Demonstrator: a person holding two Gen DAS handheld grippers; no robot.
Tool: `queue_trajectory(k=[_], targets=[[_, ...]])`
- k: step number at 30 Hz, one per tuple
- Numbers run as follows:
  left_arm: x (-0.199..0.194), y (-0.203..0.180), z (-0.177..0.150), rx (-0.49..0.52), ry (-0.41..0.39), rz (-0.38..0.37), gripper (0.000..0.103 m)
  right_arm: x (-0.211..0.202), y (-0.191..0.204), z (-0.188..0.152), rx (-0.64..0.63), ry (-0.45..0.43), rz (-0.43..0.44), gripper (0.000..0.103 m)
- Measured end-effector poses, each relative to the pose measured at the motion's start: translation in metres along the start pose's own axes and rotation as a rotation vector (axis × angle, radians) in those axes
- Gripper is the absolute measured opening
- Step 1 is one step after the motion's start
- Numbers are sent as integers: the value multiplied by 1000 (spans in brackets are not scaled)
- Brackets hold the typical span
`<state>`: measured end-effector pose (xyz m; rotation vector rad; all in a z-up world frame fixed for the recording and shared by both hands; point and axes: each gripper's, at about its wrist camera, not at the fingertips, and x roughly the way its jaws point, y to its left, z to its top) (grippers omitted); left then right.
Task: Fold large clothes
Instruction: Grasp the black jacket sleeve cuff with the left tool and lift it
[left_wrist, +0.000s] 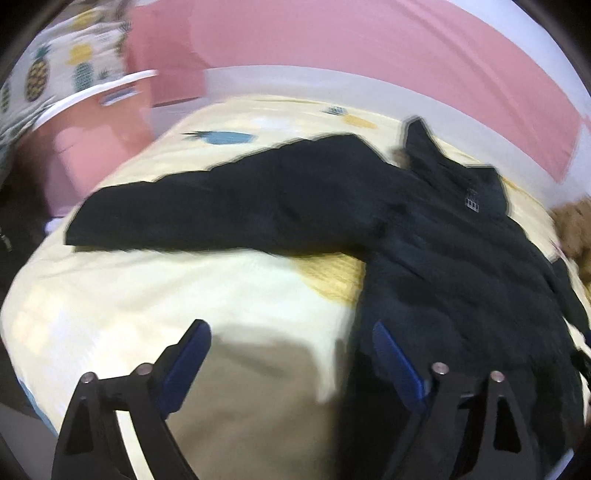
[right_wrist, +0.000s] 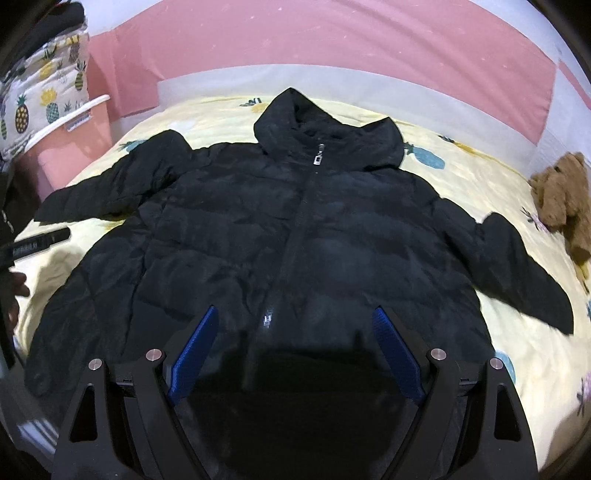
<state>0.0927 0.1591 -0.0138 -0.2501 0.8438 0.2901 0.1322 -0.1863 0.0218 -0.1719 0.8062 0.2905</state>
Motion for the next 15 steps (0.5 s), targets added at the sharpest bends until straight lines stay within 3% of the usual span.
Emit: queue_trajectory(k=[2, 10, 15], targets=[[14, 23, 12, -50, -1, 42, 89, 13, 3, 6, -11, 10, 1, 85], [77, 107, 43, -252, 52, 75, 89, 59, 5, 21, -25, 57, -12, 85], [97, 130, 56, -305, 5, 85, 89, 80, 1, 25, -25, 86, -23, 85]])
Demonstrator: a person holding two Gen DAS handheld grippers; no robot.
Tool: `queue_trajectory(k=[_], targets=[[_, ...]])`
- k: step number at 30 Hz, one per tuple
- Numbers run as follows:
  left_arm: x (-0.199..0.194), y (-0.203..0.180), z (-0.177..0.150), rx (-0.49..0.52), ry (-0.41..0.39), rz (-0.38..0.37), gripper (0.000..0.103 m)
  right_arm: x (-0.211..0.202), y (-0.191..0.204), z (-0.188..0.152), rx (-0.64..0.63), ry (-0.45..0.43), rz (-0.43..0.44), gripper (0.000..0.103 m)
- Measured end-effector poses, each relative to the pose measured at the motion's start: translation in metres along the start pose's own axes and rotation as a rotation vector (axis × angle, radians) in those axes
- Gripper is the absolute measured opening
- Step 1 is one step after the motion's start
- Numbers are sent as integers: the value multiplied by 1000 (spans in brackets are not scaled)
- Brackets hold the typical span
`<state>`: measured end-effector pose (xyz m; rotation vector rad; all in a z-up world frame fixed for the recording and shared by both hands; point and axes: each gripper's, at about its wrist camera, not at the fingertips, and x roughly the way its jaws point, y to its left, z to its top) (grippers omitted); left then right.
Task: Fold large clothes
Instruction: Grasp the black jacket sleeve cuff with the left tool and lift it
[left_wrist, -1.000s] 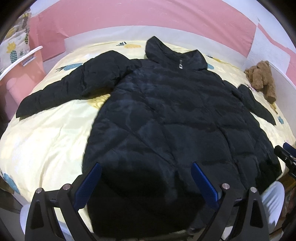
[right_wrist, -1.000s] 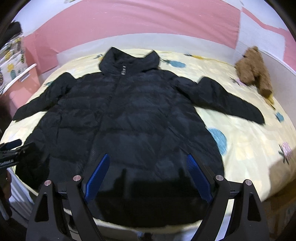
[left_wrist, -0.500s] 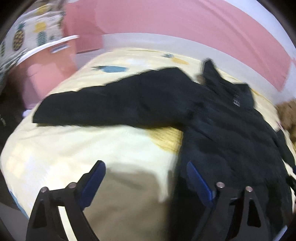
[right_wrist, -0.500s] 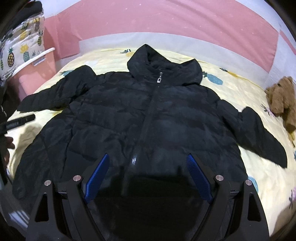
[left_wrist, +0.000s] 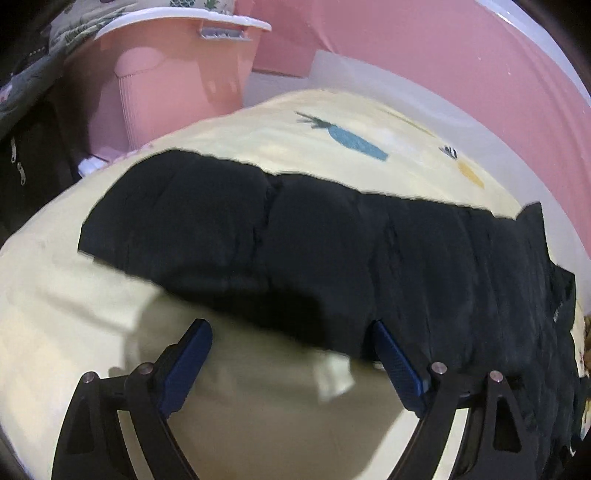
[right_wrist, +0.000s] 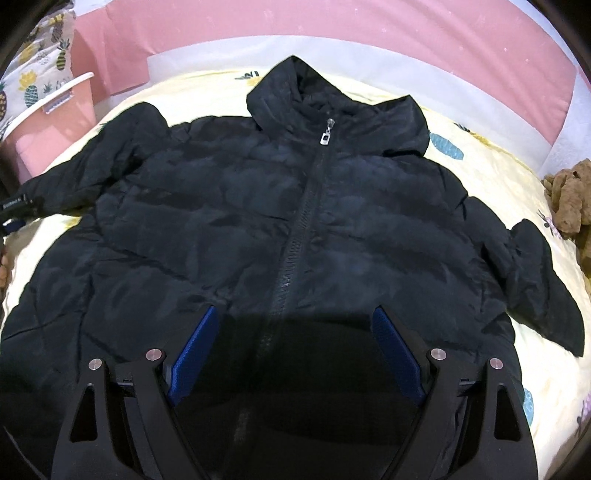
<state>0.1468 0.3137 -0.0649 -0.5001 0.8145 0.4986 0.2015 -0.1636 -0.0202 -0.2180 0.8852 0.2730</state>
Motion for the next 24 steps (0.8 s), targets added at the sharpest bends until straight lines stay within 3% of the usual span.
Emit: queue_trajectory(k=[3, 6, 9, 11, 13, 19, 24], targets=[[11, 3, 9, -12, -19, -4, 89, 8, -3, 1, 2, 9, -6, 85], [20, 2, 20, -13, -46, 3, 79, 12, -7, 0, 5, 14, -16, 85], [22, -2, 25, 7, -59, 9, 57, 13, -12, -1, 11, 17, -25, 85], [18, -4, 26, 17, -60, -12, 32, 11, -15, -3, 14, 17, -30, 85], [13, -9, 29, 23, -53, -30, 22, 8, -19, -5, 14, 10, -36, 85], [-34, -44, 46, 93, -100, -98, 16, -9, -33, -13, 27, -8, -53, 85], [-97, -96, 62, 175, -155, -226, 16, -33, -48, -21, 52, -42, -65, 85]])
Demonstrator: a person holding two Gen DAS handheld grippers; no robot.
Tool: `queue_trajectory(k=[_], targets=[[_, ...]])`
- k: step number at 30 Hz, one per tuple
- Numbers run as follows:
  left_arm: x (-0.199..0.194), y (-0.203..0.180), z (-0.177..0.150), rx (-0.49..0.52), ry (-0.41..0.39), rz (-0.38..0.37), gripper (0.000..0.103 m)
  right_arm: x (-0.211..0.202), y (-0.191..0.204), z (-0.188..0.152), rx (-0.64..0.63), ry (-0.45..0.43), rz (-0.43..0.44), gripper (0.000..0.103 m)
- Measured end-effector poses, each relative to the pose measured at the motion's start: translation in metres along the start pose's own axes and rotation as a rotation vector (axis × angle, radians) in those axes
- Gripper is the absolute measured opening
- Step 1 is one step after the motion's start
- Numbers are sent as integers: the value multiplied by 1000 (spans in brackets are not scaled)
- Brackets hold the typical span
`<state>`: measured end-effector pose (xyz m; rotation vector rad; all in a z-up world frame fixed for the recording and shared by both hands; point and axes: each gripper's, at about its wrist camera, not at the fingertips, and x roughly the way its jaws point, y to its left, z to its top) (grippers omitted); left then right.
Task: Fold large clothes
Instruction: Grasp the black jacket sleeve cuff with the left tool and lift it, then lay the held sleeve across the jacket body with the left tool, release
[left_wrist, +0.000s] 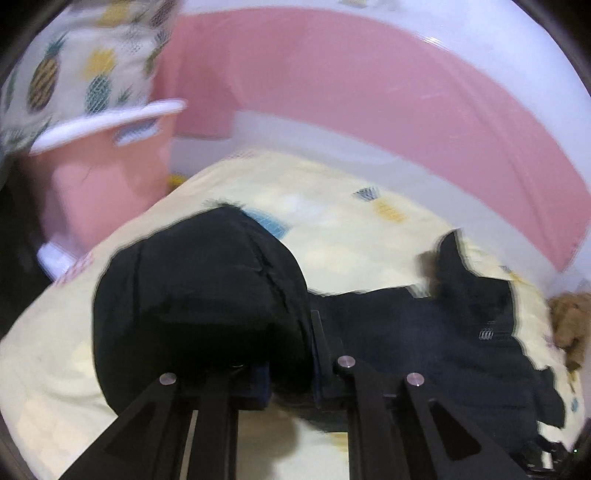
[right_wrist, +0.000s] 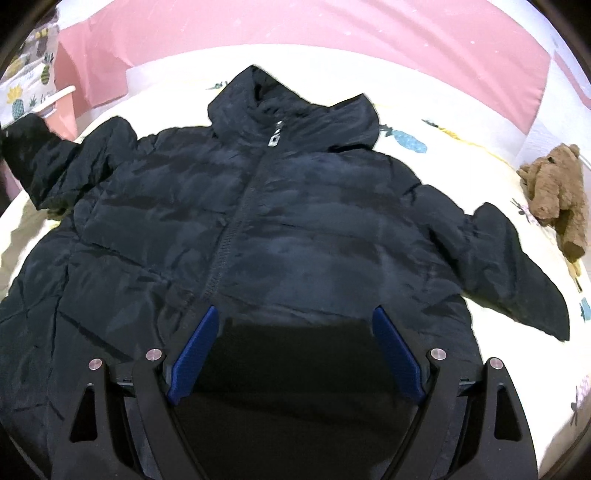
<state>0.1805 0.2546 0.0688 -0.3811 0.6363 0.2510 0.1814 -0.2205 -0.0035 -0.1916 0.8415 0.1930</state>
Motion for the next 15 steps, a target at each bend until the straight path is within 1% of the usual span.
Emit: queue_trajectory(k=[3, 4, 7, 8, 11, 15], targets=[[-26, -49, 14, 63, -18, -90, 16, -13, -11, -3, 19, -21, -11, 85], [-30, -62, 18, 77, -21, -112, 16, -19, -17, -5, 29, -29, -16, 85], [-42, -122, 25, 143, -17, -214, 16, -29, -32, -13, 56, -48, -25, 85], [-43, -139, 25, 164, -15, -235, 16, -31, -37, -15, 65, -51, -28, 85], [-35, -194, 17, 226, 14, -310, 16, -34, -51, -22, 91, -54, -38, 85], [1, -257, -4, 277, 95, -402, 16, -34, -72, -32, 128, -47, -53, 85]])
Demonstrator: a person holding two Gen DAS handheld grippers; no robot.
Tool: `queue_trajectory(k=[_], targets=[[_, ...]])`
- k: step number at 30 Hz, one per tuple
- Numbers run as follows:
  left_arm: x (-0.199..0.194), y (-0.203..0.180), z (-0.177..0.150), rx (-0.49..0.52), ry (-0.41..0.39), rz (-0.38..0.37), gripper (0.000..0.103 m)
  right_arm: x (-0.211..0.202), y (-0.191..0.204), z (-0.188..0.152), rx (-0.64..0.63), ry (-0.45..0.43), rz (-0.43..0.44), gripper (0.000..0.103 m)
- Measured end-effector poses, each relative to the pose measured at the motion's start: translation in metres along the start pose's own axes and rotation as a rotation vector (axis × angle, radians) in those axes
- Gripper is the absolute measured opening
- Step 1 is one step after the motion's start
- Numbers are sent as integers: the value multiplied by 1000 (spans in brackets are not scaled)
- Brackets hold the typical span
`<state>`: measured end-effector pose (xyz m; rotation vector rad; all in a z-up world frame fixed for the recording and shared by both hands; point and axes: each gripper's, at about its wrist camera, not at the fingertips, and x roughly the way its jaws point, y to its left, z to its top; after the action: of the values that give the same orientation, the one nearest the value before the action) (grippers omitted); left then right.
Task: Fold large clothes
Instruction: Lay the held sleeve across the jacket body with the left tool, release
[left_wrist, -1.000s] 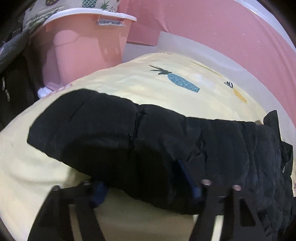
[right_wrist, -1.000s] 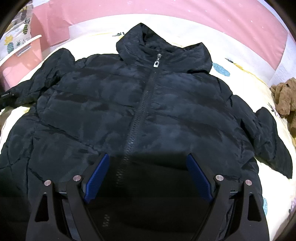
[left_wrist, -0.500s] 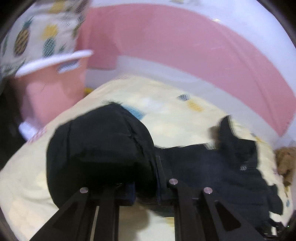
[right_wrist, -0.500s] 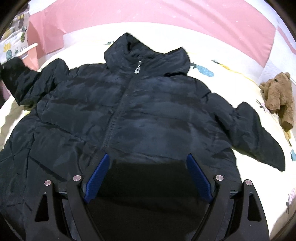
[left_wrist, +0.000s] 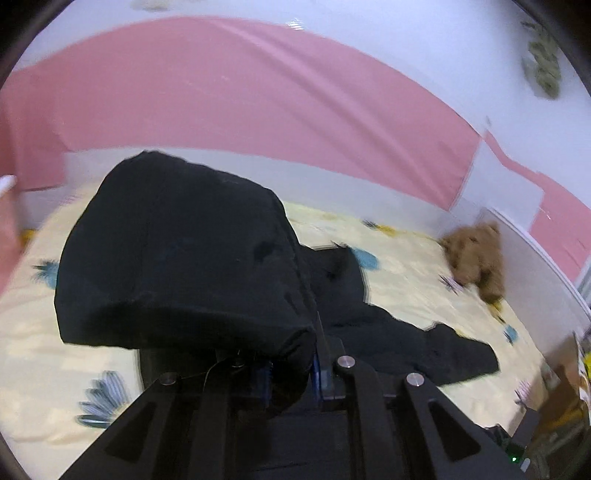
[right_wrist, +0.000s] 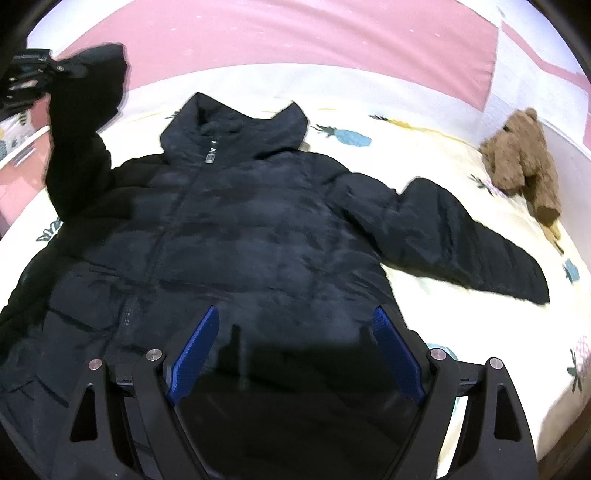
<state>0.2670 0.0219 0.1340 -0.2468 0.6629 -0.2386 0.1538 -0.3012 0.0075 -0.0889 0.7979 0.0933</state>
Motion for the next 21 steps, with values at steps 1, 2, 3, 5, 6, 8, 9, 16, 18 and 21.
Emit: queue_trajectory(k=[1, 2, 3, 5, 6, 8, 9, 16, 18, 21], targets=[[19, -9, -3, 3, 26, -24, 16, 2, -6, -2, 13, 4, -5, 85], [34, -16, -7, 4, 48, -40, 16, 3, -10, -3, 23, 8, -8, 85], [53, -23, -13, 4, 74, -57, 16, 5, -15, -5, 33, 13, -10, 85], [83, -38, -29, 10, 120, -75, 16, 10, -24, -9, 50, 22, -13, 85], [102, -42, -37, 17, 145, -79, 16, 12, -27, -10, 55, 25, -14, 85], [132, -49, -55, 24, 191, -84, 24, 17, -32, -13, 69, 37, -14, 85], [145, -56, -61, 23, 210, -94, 28, 20, -35, -14, 77, 43, -11, 85], [165, -72, -83, -28, 234, -196, 77, 15, -41, -12, 96, 21, -8, 85], [151, -76, -78, -20, 209, -220, 83, 10, -39, -7, 100, -4, -1, 85], [128, -75, -69, -15, 172, -261, 93, 1, -35, 2, 106, -37, 12, 85]])
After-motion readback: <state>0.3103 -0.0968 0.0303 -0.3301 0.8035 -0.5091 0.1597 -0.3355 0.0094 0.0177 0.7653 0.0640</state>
